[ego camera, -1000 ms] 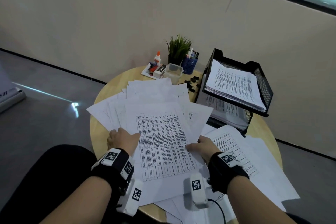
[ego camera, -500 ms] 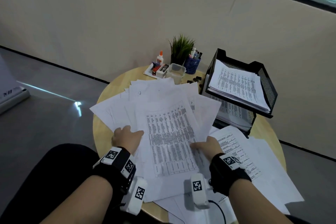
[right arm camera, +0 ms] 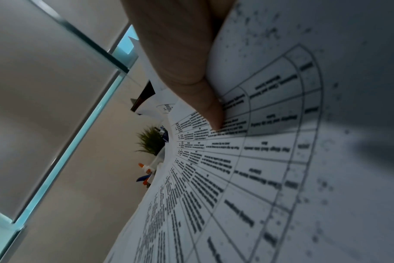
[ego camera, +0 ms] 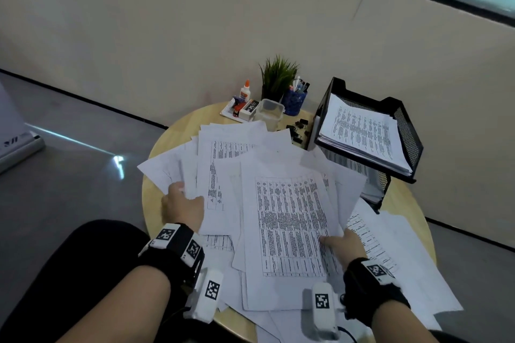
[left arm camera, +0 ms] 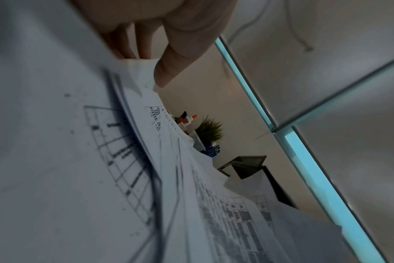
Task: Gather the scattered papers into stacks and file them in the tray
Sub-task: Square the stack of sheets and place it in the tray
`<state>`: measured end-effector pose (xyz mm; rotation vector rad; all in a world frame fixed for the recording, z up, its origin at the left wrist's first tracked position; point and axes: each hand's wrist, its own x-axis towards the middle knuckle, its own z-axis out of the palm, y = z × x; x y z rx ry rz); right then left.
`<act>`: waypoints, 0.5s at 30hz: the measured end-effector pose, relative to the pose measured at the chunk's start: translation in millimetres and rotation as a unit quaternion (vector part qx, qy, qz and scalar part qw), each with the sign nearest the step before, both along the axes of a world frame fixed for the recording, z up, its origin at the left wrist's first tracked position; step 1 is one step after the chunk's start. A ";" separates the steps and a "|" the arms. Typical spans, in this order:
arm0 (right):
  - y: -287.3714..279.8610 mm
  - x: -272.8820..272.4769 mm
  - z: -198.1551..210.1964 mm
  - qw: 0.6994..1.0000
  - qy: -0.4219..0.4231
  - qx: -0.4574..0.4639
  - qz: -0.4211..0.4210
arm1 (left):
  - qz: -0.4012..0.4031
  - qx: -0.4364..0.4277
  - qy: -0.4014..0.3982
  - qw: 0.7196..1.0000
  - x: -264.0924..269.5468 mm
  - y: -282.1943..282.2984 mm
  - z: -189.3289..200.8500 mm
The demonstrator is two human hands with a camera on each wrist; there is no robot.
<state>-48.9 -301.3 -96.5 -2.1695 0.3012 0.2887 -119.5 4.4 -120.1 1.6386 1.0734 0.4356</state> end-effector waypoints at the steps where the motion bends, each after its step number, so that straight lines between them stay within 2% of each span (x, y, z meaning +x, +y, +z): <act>1: -2.8 -1.6 -1.1 1.000 0.007 0.017 -0.009 | 0.008 0.042 0.011 0.999 -0.1 -0.2 0.5; 3: -7.8 -4.1 -3.1 0.999 0.024 0.041 -0.022 | -0.016 0.052 0.011 0.998 -0.5 -2.6 4.3; 6: -10.3 -5.4 -3.3 0.998 0.035 0.048 -0.026 | -0.071 -0.041 0.026 0.996 1.7 -5.0 8.1; 8: -10.4 -4.8 -3.1 0.998 0.035 0.047 -0.026 | -0.096 -0.073 0.031 0.992 2.6 -6.1 9.6; 15: -7.9 -5.7 -1.9 0.997 0.026 0.069 -0.031 | -0.179 -0.038 0.039 0.982 0.2 -7.7 2.4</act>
